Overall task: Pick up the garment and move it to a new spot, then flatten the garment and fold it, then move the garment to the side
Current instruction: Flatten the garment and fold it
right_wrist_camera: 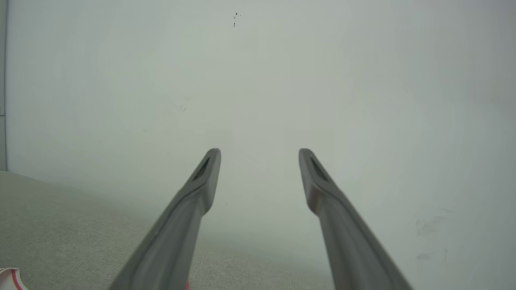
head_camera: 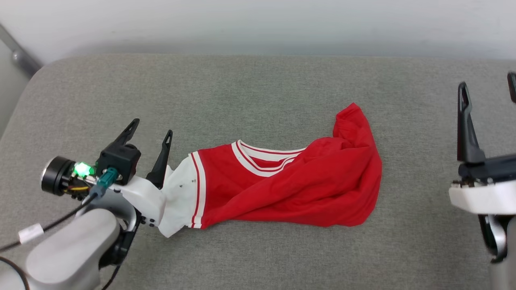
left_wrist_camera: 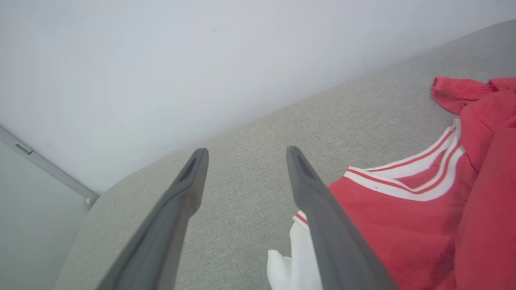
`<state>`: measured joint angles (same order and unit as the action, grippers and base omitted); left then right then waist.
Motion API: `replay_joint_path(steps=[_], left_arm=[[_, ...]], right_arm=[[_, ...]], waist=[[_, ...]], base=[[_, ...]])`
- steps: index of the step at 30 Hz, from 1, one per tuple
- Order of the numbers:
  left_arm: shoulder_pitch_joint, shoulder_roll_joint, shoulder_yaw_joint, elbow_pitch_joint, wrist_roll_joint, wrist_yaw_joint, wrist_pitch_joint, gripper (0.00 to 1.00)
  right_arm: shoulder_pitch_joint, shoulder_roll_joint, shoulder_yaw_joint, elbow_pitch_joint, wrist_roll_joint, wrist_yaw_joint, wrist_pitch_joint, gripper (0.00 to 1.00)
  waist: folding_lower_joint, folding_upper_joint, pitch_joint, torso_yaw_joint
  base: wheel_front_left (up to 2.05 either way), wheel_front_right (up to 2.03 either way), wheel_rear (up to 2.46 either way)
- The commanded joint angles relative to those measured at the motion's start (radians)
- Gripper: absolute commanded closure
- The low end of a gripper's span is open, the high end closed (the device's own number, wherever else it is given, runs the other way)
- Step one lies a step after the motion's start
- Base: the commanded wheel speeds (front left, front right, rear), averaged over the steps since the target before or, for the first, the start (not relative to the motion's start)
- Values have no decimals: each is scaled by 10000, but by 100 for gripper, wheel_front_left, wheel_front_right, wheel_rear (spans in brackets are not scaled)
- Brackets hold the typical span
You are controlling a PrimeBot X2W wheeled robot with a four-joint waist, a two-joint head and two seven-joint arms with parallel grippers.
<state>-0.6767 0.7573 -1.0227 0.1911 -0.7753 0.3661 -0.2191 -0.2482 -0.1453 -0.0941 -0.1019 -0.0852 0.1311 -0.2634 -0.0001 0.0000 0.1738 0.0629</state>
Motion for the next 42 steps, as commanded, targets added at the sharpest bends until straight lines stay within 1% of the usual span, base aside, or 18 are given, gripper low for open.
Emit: replay_joint_path(steps=[1,4,5,7,10,12,15,18,21,24,27,29,30,32,36,40,41,42], left_arm=[[319,-139,206,-116,102,368,-213,0],[894,-382,831,-451,300,1188,-429,0],[1067,-468,1049,-613,433,1417,-456,0],[1471,-677,1677,-1065,903,1844,-473,0],[2308,-976,2589,-1767,1636,2363,-466,0],[2747,-1177,3166,-2109,2092,2492,-459,0],[3401,-1613,3950,-2428,2707,2497,-460,0],[3867,-2099,4651,-2657,3264,2340,-461,0],[4178,-2639,5148,-2737,3759,2044,-462,0],[4317,-3159,5624,-2747,4222,1695,-462,0],[4381,-3739,5926,-2737,4714,1312,-463,0],[4395,-4092,6125,-2685,4969,1047,-463,0],[4388,-4466,6351,-2642,5194,799,-463,0],[4396,-4794,6564,-2595,5392,560,-463,0],[4499,-5331,6999,-2481,5756,140,-463,0],[4614,-5677,7472,-2394,6054,-229,-464,0],[4667,-5730,7576,-2364,6124,-315,-464,0],[4700,-5776,7679,-2343,6197,-386,-464,0]], right_arm=[[-371,-346,230,249,81,-5,-20,0],[-1103,-1281,923,1127,324,-7,12,0],[-1413,-1564,1226,1396,511,-7,204,0],[-2029,-2223,2053,1876,1010,-7,949,0],[-3001,-3341,3699,2356,2144,-7,2712,0],[-3714,-4070,4831,2484,3183,-7,4041,0],[-4755,-5152,6581,2374,4787,-7,6100,0],[-5773,-5927,7935,2110,6145,-8,7853,0],[-6676,-6395,9052,2013,7142,-8,9387,0],[-7342,-6595,9948,2151,7835,-7,10627,0],[-7839,-6666,10661,2407,8354,-7,11431,0],[-8077,-6637,11011,2651,8600,-8,11735,0],[-8182,-6555,11319,2945,8796,-8,11886,0],[-8168,-6465,11598,3190,8973,-7,11905,0],[-7901,-6378,12260,3589,9337,-5,11707,0],[-7884,-6355,12736,3773,9516,-7,11328,0],[-7975,-6382,12810,3805,9551,-7,11222,53],[-8093,-6405,12862,3815,9558,-7,11058,97]], waist=[[1,0,-3,101],[1,0,7,244],[1,0,27,291],[1,0,88,373],[1,0,258,461],[1,0,401,550],[1,0,629,695],[1,0,931,871],[1,0,1268,1062],[1,0,1604,1259],[1,0,1944,1483],[1,0,2158,1609],[1,0,2344,1727],[1,0,2505,1831],[1,0,2683,1934],[1,0,2666,1900],[1,0,2613,1873],[1,0,2545,1846]], base=[[0,0,0],[0,0,0],[0,0,0],[0,0,0],[0,0,0],[0,0,0],[0,0,0],[0,0,0],[0,0,0],[0,0,0],[0,0,0],[0,0,0],[0,0,0],[0,0,0],[0,0,0],[0,0,0],[0,0,0],[0,0,0]])
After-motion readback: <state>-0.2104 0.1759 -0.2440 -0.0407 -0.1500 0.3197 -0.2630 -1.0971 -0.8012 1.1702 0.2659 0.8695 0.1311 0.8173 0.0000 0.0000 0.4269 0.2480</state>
